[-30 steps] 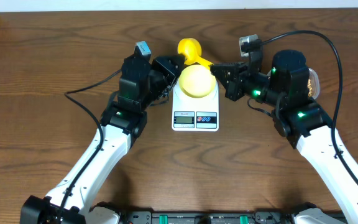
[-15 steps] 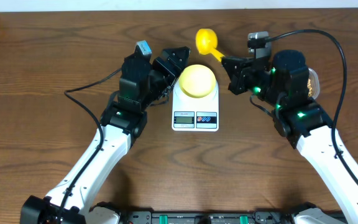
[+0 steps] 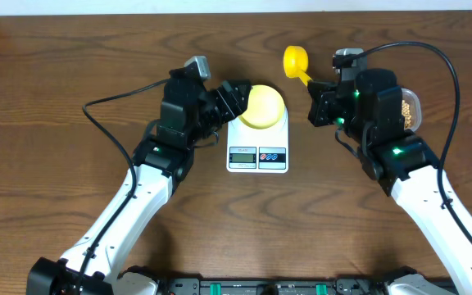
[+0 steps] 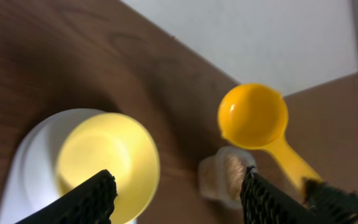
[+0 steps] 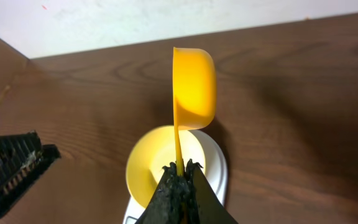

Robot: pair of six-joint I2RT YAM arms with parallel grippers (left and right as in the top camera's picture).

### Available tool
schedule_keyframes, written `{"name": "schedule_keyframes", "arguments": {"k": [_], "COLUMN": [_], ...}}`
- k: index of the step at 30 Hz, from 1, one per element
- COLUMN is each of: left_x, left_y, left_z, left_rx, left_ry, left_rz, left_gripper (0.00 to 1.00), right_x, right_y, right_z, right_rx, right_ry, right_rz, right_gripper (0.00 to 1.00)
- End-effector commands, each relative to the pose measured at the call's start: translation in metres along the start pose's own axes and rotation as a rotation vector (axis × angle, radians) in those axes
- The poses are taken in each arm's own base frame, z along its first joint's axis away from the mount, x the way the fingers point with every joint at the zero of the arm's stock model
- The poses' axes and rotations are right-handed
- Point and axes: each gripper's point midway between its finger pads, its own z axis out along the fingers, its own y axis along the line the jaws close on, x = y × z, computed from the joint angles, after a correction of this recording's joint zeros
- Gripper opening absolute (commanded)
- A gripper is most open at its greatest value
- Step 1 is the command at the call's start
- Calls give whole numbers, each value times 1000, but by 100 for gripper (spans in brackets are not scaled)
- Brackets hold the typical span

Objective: Scoop item into bowl and weigh 50g on scale
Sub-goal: 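Carry the scoop with the right gripper toward the soybean tub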

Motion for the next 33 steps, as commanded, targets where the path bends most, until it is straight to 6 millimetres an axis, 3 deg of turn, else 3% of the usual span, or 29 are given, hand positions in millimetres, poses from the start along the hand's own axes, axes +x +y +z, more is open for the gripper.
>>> {"name": "schedule_keyframes", "arguments": {"k": [1, 15, 16, 20, 25, 30, 33], "left_x": [5, 51, 55, 62, 71, 71, 70], "left_y": [5, 51, 53, 42, 37, 34, 36], "left_z": [-1, -12, -13, -15, -25, -38, -39], "left_rx": [-29, -212, -215, -145, -139, -165, -178], "left_ry": [22, 213, 236, 285, 357, 422, 422], "left_rz": [109, 38, 86, 146, 180, 282, 300], "left_gripper": [66, 66, 40, 11, 7, 7, 8], "right_x": [-12, 3, 2, 0, -6, -17, -13], "right_y": [-1, -10, -10, -7, 5, 5, 2], "right_z": [-13, -18, -18, -23, -43, -69, -76], "right_rx": [27, 69, 69, 59, 3, 5, 16], "right_ry": [-29, 31, 28, 21, 0, -50, -36], "right_rz": [-24, -48, -25, -22, -24, -20, -14], "right_gripper": [1, 1, 1, 1, 1, 1, 1]}}
